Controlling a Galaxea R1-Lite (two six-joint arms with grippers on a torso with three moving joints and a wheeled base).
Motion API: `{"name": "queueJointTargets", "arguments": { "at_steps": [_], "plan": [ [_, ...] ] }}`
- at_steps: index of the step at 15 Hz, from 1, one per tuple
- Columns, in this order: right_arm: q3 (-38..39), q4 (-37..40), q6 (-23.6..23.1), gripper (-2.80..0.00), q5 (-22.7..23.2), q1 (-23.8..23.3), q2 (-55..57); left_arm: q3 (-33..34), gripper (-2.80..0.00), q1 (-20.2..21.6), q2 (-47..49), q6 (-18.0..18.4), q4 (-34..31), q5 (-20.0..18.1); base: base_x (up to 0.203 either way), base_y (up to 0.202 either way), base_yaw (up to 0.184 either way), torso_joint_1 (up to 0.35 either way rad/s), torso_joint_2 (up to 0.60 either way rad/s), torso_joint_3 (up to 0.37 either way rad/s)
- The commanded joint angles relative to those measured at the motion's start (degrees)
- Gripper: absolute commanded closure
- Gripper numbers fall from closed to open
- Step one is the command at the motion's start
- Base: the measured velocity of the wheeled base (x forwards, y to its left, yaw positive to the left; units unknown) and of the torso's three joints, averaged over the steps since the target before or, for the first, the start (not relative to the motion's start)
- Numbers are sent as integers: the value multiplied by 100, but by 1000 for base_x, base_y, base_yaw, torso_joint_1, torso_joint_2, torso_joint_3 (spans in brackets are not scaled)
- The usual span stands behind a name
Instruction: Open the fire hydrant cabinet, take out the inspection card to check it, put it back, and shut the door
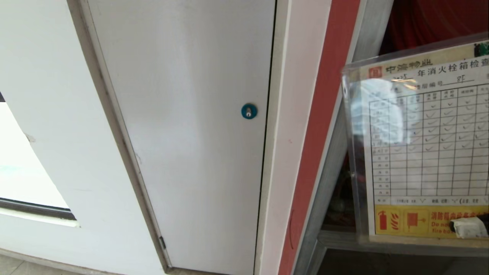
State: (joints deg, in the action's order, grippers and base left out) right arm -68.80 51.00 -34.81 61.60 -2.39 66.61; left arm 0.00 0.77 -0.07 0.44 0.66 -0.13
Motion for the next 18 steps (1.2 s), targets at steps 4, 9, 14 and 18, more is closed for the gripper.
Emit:
{"name": "queueJointTargets", "arguments": {
  "at_steps": [4,9,14,18],
  "plan": [
    [800,-2257,2165,0,-1266,972,-628,35,0,2,-1,0,4,-4,0,0,0,0,0,0],
    [1200,-3644,3609,0,-2126,2675,-707,35,0,2,-1,0,4,-4,0,0,0,0,0,0],
    [1202,-4686,4194,0,-2718,3523,-138,35,0,2,-1,0,4,-4,0,0,0,0,0,0],
    [1218,-5416,4162,0,-2712,3526,485,35,0,2,-1,0,4,0,0,0,0,0,0,0]
  ]
}}
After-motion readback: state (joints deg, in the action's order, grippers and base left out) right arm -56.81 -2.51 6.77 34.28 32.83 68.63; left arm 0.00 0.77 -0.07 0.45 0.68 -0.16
